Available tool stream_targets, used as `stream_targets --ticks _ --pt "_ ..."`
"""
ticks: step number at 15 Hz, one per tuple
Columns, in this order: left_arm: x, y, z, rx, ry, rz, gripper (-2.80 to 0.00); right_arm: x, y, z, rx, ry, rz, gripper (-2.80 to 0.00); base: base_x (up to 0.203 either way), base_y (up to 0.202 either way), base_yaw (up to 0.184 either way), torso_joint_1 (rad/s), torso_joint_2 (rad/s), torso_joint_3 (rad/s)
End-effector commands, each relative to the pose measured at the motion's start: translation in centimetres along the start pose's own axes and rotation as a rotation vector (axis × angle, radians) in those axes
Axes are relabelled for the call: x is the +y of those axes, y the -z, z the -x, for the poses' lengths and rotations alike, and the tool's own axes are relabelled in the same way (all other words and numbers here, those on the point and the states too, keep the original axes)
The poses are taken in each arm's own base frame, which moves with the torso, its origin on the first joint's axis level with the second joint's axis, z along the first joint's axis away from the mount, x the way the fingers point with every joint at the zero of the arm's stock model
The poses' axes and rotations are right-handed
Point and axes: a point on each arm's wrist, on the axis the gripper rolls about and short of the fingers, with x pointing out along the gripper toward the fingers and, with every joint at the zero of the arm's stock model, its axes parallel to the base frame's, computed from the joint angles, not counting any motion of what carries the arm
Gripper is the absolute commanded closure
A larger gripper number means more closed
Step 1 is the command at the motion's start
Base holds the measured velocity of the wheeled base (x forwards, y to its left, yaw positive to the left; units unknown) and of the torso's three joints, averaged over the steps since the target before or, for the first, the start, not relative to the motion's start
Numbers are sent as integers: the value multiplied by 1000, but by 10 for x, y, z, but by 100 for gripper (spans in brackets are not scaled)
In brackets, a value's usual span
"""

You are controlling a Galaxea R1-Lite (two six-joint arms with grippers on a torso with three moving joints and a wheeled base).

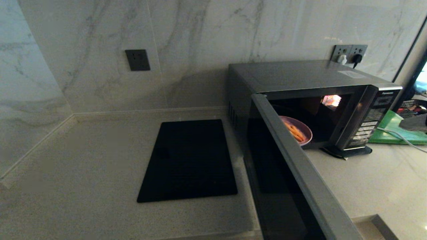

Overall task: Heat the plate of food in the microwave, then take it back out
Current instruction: Close the microwave oven

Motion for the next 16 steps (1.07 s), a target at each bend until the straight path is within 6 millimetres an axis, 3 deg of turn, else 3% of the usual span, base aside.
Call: stream_targets --ticks 1,9,12,16 --pt "0 0 0 1 -1 0 0 16 3 19 14 -184 115 0 0 0 0 0 0 0" --pt "0 0 0 1 -1 0 0 88 -3 25 139 -577 239 0 0 0 0 0 0 0" --pt "0 0 0 1 -1 0 0 113 8 34 262 -639 323 0 0 0 0 0 0 0" --pt "0 0 0 1 -1 0 0 125 20 45 426 -626 415 0 0 0 0 0 0 0"
